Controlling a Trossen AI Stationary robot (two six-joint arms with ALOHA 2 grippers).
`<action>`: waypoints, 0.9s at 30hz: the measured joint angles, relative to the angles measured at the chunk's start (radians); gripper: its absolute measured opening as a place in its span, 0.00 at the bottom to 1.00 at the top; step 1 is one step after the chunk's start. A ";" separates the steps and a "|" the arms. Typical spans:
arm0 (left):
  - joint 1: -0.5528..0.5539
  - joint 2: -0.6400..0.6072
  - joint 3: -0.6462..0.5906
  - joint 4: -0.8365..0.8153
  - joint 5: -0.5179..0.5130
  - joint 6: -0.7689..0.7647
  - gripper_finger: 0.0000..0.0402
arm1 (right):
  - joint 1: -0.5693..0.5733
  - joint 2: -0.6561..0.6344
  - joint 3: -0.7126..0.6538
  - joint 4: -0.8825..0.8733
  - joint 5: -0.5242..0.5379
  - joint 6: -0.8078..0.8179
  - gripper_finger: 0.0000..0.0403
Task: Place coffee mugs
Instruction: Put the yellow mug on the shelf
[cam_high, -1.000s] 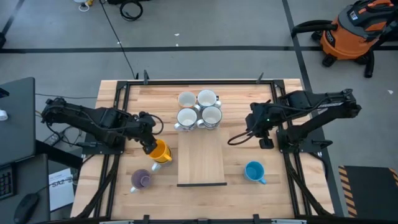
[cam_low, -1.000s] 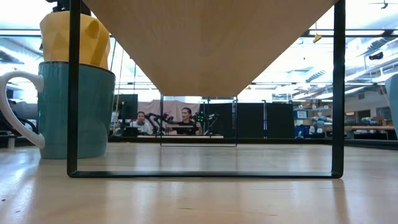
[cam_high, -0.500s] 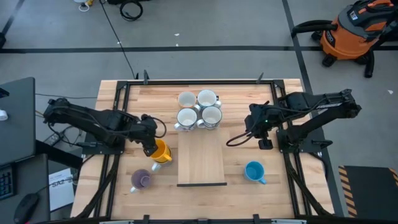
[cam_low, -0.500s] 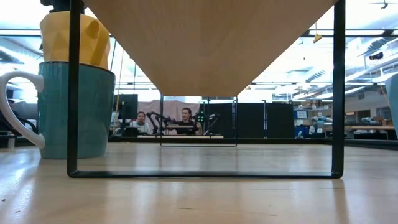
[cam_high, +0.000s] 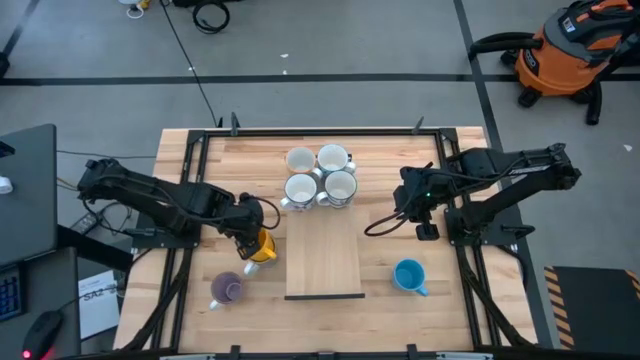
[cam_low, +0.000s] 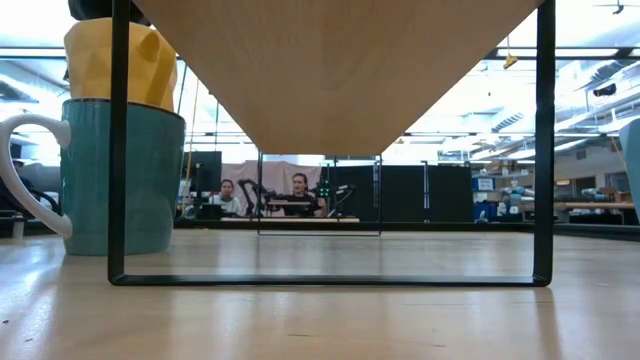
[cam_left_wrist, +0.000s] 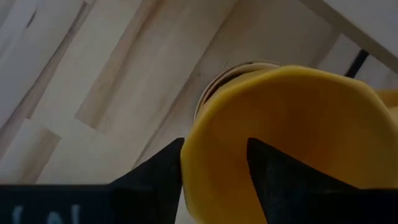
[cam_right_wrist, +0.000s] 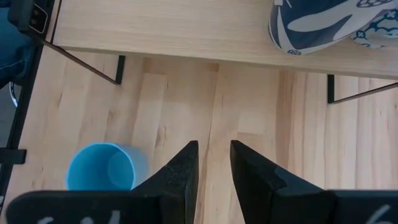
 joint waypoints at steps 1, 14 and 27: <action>0.000 0.002 0.000 0.000 0.000 0.000 0.43 | 0.000 0.000 0.000 0.000 0.000 0.000 0.25; 0.000 0.001 0.000 0.001 0.000 -0.002 0.21 | 0.000 0.000 0.000 0.000 0.000 0.000 0.24; -0.001 0.000 0.053 -0.008 0.003 -0.002 0.07 | 0.000 0.000 0.000 0.000 0.000 0.000 0.25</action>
